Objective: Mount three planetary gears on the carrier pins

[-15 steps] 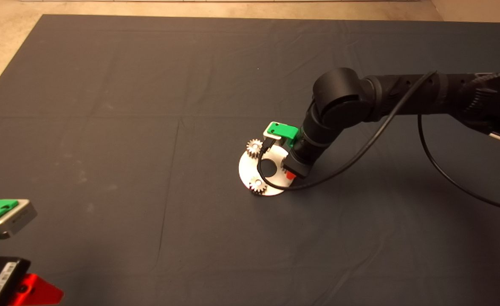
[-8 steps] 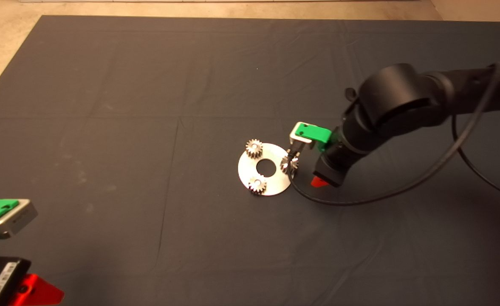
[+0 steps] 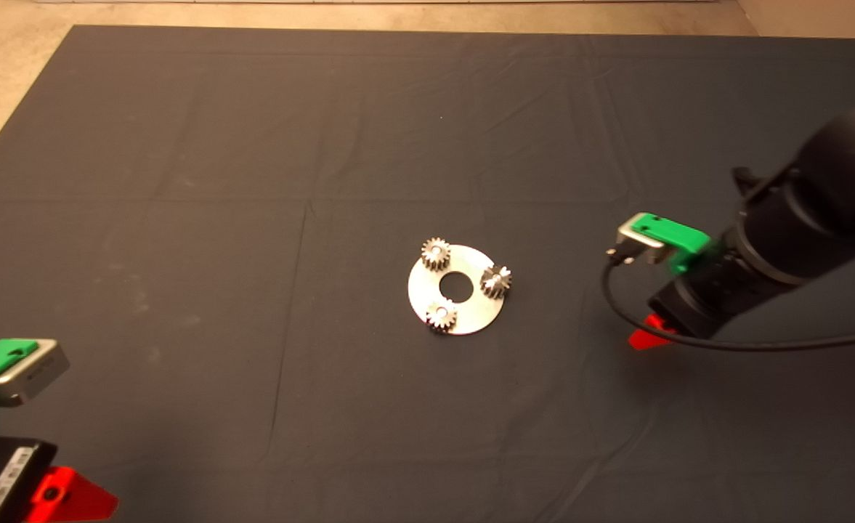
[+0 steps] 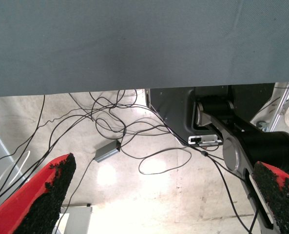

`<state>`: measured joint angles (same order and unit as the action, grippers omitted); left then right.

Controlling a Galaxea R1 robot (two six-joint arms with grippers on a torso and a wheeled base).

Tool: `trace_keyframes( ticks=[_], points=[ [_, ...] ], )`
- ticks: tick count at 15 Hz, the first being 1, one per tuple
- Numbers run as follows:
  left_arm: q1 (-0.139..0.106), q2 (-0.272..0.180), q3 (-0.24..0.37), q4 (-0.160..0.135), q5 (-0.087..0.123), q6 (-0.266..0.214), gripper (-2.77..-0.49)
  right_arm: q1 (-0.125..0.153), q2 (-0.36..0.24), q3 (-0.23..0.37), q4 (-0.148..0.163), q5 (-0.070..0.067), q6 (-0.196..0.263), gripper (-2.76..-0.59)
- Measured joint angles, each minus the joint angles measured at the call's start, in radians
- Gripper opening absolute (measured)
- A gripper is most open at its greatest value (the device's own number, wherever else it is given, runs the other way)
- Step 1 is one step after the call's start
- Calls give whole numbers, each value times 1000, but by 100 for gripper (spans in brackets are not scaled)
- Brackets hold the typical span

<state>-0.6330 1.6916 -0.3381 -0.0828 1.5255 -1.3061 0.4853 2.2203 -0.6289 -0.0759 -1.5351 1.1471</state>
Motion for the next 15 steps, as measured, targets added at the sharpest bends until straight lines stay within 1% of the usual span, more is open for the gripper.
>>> trace_keyframes(
  ticks=[1, 2, 3, 4, 5, 6, 8, 9, 11, 13, 15],
  points=[
    [0, 7, 0, 0, 0, 6, -55, 0, -28, 47, 42, 0, 48, -115],
    [0, 10, 0, 1, 0, 11, -49, 0, -47, 101, 85, 1, 101, -107],
    [0, 9, 0, 0, 0, 14, -49, 0, -64, 137, 118, 3, 165, -104],
    [0, 9, 0, 0, 0, 16, -49, 1, -81, 156, 134, 4, 217, -102],
    [0, 9, 0, 0, 0, 21, -49, 5, -96, 169, 144, 3, 246, -91],
    [0, 11, 0, 0, 0, 23, -49, 9, -106, 178, 149, 2, 260, -90],
    [0, 15, 0, 0, 0, 30, -49, 11, -124, 194, 159, 1, 270, -89],
    [0, 15, 0, 0, 0, 30, -49, 11, -128, 199, 162, 2, 275, -79],
    [0, 15, 0, 0, 0, 31, -49, 11, -138, 206, 170, 2, 279, -76],
    [-2, 15, 0, 0, 0, 31, -49, 12, -143, 208, 173, 1, 284, -64],
    [-2, 14, 0, 0, 0, 31, -49, 16, -146, 212, 174, 1, 284, -63]
  ],
)
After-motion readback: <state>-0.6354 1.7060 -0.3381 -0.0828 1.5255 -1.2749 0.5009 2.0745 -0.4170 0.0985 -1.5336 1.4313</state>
